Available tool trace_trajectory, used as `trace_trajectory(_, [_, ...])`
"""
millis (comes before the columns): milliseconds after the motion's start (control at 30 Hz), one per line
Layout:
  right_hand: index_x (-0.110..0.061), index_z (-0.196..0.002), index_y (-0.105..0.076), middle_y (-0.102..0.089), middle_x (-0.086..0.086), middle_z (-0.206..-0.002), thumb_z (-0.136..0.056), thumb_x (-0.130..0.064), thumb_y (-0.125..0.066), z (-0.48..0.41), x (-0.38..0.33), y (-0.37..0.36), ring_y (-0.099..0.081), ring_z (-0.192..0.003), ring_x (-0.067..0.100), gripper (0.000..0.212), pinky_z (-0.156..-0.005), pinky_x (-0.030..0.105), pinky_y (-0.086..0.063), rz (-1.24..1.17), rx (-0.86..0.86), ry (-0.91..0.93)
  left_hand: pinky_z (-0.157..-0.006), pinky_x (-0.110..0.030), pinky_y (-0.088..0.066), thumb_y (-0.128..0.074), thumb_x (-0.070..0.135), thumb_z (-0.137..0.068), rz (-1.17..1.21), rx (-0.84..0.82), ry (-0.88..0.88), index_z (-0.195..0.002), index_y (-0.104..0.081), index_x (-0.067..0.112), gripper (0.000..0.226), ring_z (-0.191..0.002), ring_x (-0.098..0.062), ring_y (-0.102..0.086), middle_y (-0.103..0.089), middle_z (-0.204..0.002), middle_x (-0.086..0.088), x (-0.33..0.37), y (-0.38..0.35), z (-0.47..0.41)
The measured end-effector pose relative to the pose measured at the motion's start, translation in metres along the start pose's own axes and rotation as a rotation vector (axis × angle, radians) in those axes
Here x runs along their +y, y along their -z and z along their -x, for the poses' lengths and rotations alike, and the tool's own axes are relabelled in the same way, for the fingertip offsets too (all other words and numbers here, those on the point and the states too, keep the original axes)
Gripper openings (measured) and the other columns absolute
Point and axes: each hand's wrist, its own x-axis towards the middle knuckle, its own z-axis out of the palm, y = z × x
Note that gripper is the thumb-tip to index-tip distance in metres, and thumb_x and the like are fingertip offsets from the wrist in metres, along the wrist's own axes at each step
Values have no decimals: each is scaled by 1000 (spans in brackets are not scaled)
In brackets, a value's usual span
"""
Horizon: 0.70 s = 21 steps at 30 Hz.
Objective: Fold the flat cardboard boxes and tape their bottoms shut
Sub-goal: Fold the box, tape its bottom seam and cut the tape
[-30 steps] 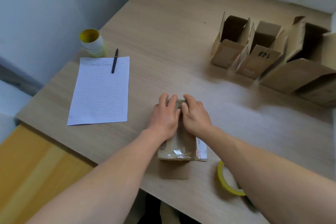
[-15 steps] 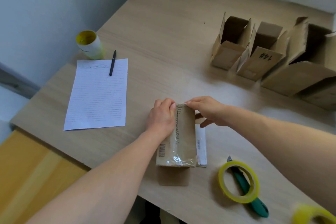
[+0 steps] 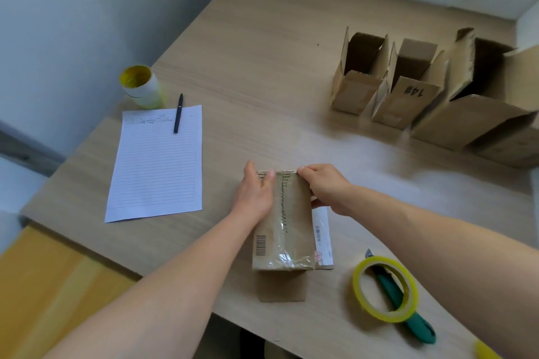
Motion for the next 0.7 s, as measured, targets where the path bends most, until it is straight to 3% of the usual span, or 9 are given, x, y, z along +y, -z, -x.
trace_trajectory(167, [-8, -91, -65, -58, 11, -85, -103, -37, -41, 7, 11, -4, -60, -77, 30, 39, -79, 47, -61, -90, 33, -72, -117, -32, -27, -41, 40, -104, 132, -2, -25, -154, -30, 17, 56, -143, -19, -35, -38, -156, -5, -11, 2, 15])
trace_trajectory(367, [2, -105, -64, -61, 13, -87, -101, -36, -42, 12, 20, -12, -60, -76, 30, 44, -79, 51, -61, -206, 101, -111, -117, -31, -29, -41, 37, -104, 300, -32, 58, -150, -41, 22, 48, -139, -14, -40, -45, -151, 5, -8, 1, 17])
trace_trajectory(467, [-4, -102, -64, -63, 13, -87, -102, -41, -39, 19, 19, -14, -63, -78, 30, 44, -84, 50, -59, -238, 92, -149, -111, -41, -39, -40, 49, -101, 251, -78, 111, -138, -53, 19, 50, -129, -21, -51, -57, -139, 0, -9, 4, 19])
trace_trajectory(567, [-8, -107, -59, -65, 13, -100, -98, -56, -35, 32, 21, -15, -65, -90, 29, 54, -78, 49, -58, -128, 92, -214, -109, -43, -40, -39, 69, -89, 132, -91, 149, -140, -50, 16, 74, -129, -26, -51, -56, -139, -1, -16, 9, 31])
trace_trajectory(700, [-13, -119, -54, -64, 17, -106, -96, -67, -30, 51, 23, -12, -65, -91, 31, 64, -70, 42, -54, -93, 50, -289, -97, -36, -46, -34, 69, -94, 220, -170, 212, -122, -63, 17, 65, -108, -22, -58, -63, -116, 1, -20, 12, 44])
